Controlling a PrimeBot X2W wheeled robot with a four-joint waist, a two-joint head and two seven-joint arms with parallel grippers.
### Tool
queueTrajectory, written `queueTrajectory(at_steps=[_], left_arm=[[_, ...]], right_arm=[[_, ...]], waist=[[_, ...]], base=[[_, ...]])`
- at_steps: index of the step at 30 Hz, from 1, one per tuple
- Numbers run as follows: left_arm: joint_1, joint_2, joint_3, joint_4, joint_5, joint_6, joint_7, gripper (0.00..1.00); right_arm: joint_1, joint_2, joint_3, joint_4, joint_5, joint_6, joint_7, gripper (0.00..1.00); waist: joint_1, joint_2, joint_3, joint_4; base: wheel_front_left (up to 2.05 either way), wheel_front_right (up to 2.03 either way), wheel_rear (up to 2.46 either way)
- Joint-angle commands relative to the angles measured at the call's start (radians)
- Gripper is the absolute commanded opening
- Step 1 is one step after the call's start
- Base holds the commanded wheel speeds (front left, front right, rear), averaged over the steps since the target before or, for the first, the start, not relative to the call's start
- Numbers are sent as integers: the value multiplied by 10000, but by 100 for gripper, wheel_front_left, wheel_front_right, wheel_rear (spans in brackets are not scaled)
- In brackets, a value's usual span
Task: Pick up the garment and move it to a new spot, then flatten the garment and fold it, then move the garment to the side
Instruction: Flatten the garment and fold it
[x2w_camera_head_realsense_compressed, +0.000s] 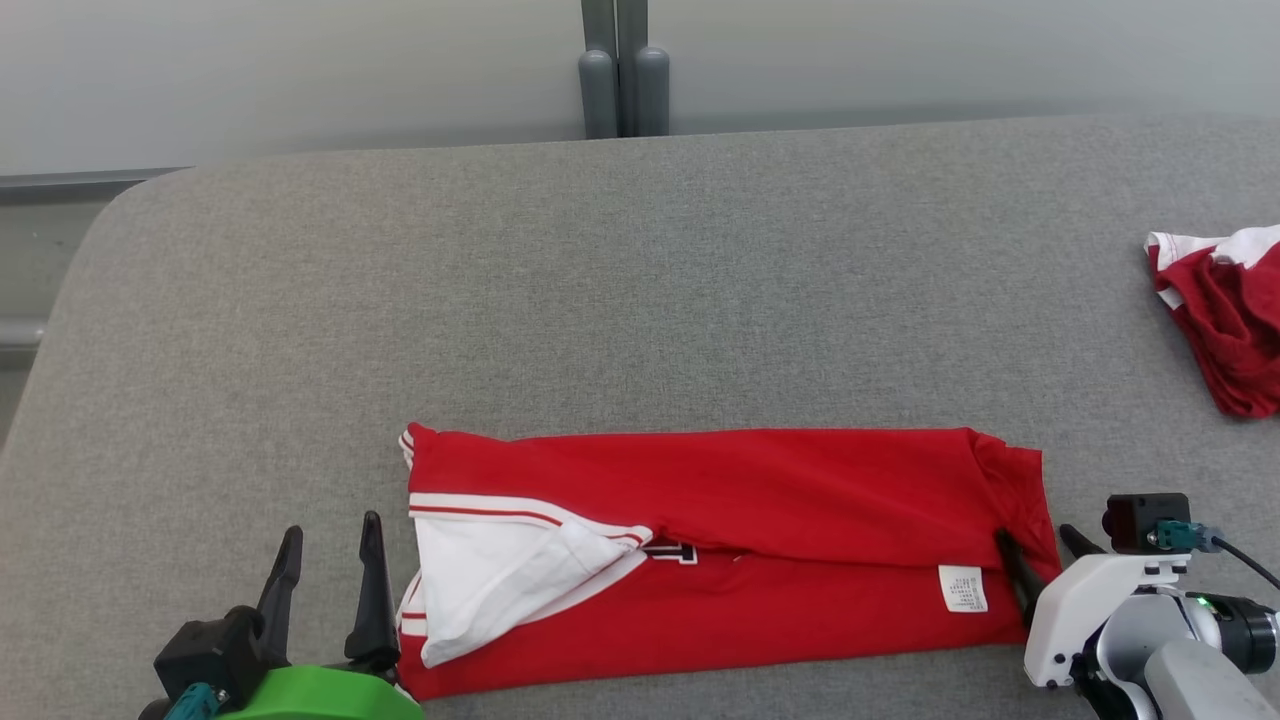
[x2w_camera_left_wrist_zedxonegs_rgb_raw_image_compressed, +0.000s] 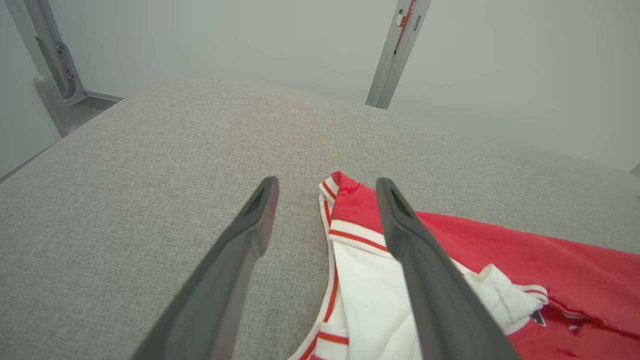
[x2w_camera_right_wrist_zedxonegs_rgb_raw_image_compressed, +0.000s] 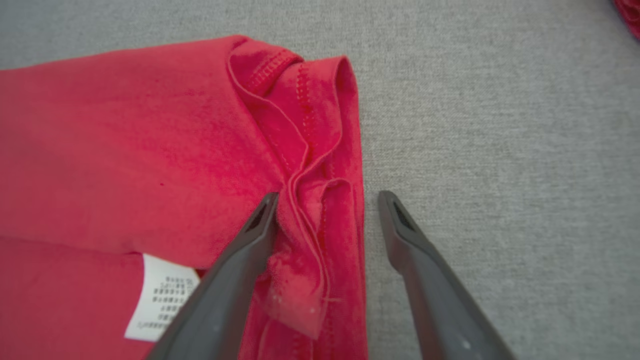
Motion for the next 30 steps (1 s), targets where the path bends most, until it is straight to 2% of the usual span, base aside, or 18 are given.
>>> queueTrajectory(at_steps=[1,3,6,8,13,20,25,30], left_arm=[[-67,74,44,4,-25,48,-60,100],[-81,90,64,11,-23,70,-74,100],[-124,103,49,11,13,110,-81,100],[-142,109,40,2,25,142,-75,100],[-140,165,92,-10,-5,178,-93,100],[-246,205,92,-116,66,285,-95,100],[-267,234,73,-195,88,366,-67,100],[-335,262,64,-191,84,366,-72,100]], right_arm=[[-65,65,170,245,132,-5,80,100],[-135,149,361,432,267,-1,163,100],[-291,276,643,633,504,2,233,18],[-432,300,781,686,620,2,179,0],[-901,36,808,786,759,-14,-94,0],[-1500,-845,467,578,860,-20,-107,0],[-1505,-1477,-175,214,1048,-12,-39,0],[-1175,-1653,-375,-577,1247,-12,57,0]], waist=[[1,0,13,-20],[1,0,17,-52],[1,0,22,-111],[1,0,23,-159],[1,0,54,-356],[1,0,171,-711],[1,0,271,-921],[1,0,338,-1100]], base=[[0,0,0],[0,0,0],[0,0,0],[0,0,0],[0,0,0],[0,0,0],[0,0,0],[0,0,0]])
